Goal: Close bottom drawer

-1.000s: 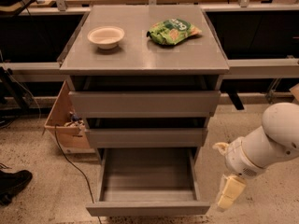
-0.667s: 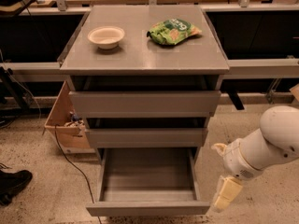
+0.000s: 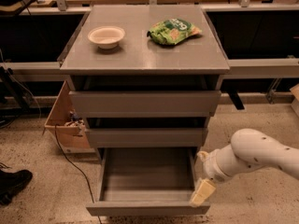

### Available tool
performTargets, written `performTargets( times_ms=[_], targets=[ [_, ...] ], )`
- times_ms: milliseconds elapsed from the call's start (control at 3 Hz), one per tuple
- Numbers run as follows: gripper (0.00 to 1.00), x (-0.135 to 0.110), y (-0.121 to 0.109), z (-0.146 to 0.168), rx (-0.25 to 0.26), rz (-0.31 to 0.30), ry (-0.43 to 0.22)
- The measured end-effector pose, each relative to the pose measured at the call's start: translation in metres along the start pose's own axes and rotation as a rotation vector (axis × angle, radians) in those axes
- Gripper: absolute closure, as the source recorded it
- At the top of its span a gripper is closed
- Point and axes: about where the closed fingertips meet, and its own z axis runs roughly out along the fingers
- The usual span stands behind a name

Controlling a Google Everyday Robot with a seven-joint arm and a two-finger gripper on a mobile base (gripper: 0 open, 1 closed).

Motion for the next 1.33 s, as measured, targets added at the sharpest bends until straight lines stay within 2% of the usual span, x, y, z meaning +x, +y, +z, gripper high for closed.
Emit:
performTargets(
  times_ms=[333,1000,1333],
  targets=[
    [0.0,0.018,-0.027,0.055,0.022,0.01,-0.014],
    [0.0,0.062,-0.065,0.15,-0.002,0.039,-0.01],
    [0.0,0.062,-0.065,0.15,-0.002,0.039,-0.01]
  ],
)
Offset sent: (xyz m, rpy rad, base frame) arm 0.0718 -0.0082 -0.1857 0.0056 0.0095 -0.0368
